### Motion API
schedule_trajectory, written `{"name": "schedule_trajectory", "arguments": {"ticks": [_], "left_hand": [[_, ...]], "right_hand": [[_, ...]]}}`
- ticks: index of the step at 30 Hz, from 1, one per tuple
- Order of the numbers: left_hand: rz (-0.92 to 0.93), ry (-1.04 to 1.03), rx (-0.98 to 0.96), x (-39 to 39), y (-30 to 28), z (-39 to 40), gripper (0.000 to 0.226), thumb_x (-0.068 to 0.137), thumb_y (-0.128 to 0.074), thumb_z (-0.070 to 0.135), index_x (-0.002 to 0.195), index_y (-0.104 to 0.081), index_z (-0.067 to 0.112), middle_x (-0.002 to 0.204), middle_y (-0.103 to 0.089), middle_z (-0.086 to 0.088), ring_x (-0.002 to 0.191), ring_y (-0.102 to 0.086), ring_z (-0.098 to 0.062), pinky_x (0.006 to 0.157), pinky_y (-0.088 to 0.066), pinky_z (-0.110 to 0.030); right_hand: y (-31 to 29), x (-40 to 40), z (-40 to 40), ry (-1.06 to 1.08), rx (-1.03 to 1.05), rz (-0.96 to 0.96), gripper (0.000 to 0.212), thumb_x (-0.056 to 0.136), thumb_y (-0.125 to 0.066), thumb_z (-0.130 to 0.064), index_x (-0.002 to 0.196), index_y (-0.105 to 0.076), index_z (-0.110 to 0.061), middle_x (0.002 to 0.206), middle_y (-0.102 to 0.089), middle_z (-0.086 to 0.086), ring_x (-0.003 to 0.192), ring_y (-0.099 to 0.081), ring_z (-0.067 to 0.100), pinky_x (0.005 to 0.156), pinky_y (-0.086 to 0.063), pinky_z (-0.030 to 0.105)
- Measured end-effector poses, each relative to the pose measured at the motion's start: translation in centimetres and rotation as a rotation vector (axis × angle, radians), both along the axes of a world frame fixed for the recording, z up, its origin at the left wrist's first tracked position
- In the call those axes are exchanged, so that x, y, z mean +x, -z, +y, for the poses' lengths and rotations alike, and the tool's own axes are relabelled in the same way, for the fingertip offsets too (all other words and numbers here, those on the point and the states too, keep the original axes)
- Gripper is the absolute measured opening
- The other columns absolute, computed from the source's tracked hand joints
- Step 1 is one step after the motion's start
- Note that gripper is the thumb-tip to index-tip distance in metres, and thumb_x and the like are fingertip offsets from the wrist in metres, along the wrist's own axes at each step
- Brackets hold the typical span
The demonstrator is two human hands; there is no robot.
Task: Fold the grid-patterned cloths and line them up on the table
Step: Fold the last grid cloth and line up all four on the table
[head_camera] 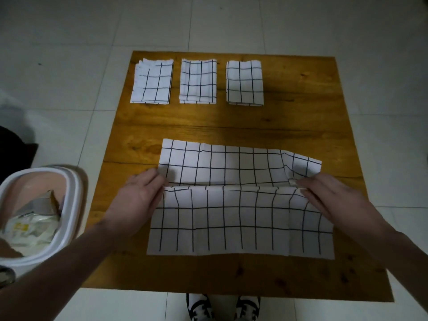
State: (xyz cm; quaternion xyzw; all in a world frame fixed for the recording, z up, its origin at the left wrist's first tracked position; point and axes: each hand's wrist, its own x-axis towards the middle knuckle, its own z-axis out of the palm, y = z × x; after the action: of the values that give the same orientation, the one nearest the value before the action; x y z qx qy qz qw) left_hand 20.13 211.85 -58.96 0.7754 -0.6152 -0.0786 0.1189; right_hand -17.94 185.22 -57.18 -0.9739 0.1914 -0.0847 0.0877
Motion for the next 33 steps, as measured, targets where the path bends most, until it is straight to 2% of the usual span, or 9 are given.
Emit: {"name": "schedule_trajectory", "arguments": {"ticks": [6, 8, 11, 15, 20, 26, 28, 31, 33], "left_hand": [[-0.05, 0.004, -0.102, 2.6, -4.6, -2.8, 0.017, 0.1, -0.058, 0.01, 0.115, -0.065, 0.013, 0.111, -0.06, -0.005, 0.089, -0.06, -0.026, 0.076, -0.054, -0.043], [-0.05, -0.018, -0.155, 3.4, -5.7, -3.4, 0.018, 0.102, -0.056, 0.012, 0.117, -0.066, 0.011, 0.112, -0.06, -0.006, 0.091, -0.06, -0.026, 0.077, -0.054, -0.046], [-0.057, -0.009, -0.226, 4.0, -6.6, -3.6, 0.027, 0.101, -0.051, 0.018, 0.122, -0.066, 0.008, 0.116, -0.061, -0.008, 0.098, -0.061, -0.028, 0.081, -0.053, -0.047], [-0.127, -0.002, -0.291, 4.0, -6.9, -2.5, 0.029, 0.099, -0.051, 0.017, 0.119, -0.066, 0.003, 0.114, -0.061, -0.013, 0.097, -0.061, -0.032, 0.08, -0.052, -0.047], [-0.122, 0.037, -0.221, 2.9, -4.3, 0.7, 0.033, 0.095, -0.05, 0.02, 0.119, -0.067, 0.006, 0.113, -0.061, -0.012, 0.099, -0.06, -0.03, 0.081, -0.051, -0.043], [-0.08, 0.062, -0.067, 1.0, 0.7, 3.9, 0.036, 0.092, -0.047, 0.024, 0.123, -0.064, 0.013, 0.11, -0.063, -0.008, 0.095, -0.056, -0.023, 0.083, -0.034, -0.03], [-0.075, 0.067, -0.052, 0.1, 1.3, 4.3, 0.04, 0.09, -0.047, 0.024, 0.124, -0.065, 0.013, 0.111, -0.063, -0.007, 0.098, -0.054, -0.02, 0.085, -0.037, -0.032], [-0.069, 0.056, -0.044, -0.6, 2.1, 4.7, 0.045, 0.081, -0.07, 0.016, 0.125, -0.062, 0.017, 0.113, -0.062, -0.005, 0.103, -0.048, -0.015, 0.082, -0.048, -0.036], [-0.053, 0.058, 0.008, -1.0, 2.4, 4.8, 0.072, 0.059, -0.091, 0.002, 0.121, -0.061, 0.019, 0.111, -0.063, -0.004, 0.103, -0.047, -0.014, 0.078, -0.053, -0.038]], "right_hand": [[-4.8, 2.0, -3.0, -0.003, -0.126, -0.016, 0.014, 0.091, -0.073, -0.009, 0.105, -0.071, -0.006, 0.1, -0.065, 0.008, 0.086, -0.067, 0.022, 0.061, -0.061, 0.036], [-6.1, 2.3, -3.7, -0.007, -0.156, -0.043, 0.006, 0.1, -0.068, -0.012, 0.103, -0.07, -0.007, 0.097, -0.064, 0.006, 0.077, -0.065, 0.022, 0.057, -0.059, 0.036], [-7.3, 2.3, -4.3, 0.035, -0.21, -0.058, 0.024, 0.104, -0.055, -0.026, 0.102, -0.07, -0.008, 0.091, -0.063, 0.006, 0.068, -0.063, 0.021, 0.053, -0.056, 0.037], [-6.8, 1.1, -3.5, 0.022, -0.251, -0.055, 0.02, 0.099, -0.058, -0.017, 0.115, -0.064, -0.007, 0.103, -0.064, 0.013, 0.086, -0.067, 0.028, 0.066, -0.061, 0.042], [-4.1, -0.2, -1.0, 0.049, -0.158, 0.079, 0.088, 0.055, -0.096, 0.002, 0.129, -0.052, -0.013, 0.113, -0.07, 0.016, 0.092, -0.073, 0.031, 0.069, -0.064, 0.044], [1.4, -1.1, 1.9, 0.055, -0.099, 0.053, 0.082, 0.051, -0.097, 0.002, 0.127, -0.067, -0.008, 0.112, -0.07, 0.015, 0.103, -0.055, 0.021, 0.073, -0.058, 0.038], [3.0, -1.5, 2.6, 0.081, -0.064, 0.088, 0.087, 0.049, -0.097, 0.001, 0.128, -0.063, -0.013, 0.109, -0.069, 0.014, 0.098, -0.058, 0.021, 0.071, -0.056, 0.034], [4.9, -2.4, 3.5, 0.111, -0.035, 0.138, 0.092, 0.048, -0.099, -0.001, 0.129, -0.057, -0.015, 0.108, -0.065, 0.014, 0.088, -0.066, 0.026, 0.066, -0.058, 0.035], [5.8, -3.4, 4.2, 0.141, -0.075, 0.119, 0.079, 0.053, -0.097, -0.002, 0.126, -0.066, -0.009, 0.112, -0.06, 0.014, 0.097, -0.057, 0.024, 0.071, -0.057, 0.035]]}}
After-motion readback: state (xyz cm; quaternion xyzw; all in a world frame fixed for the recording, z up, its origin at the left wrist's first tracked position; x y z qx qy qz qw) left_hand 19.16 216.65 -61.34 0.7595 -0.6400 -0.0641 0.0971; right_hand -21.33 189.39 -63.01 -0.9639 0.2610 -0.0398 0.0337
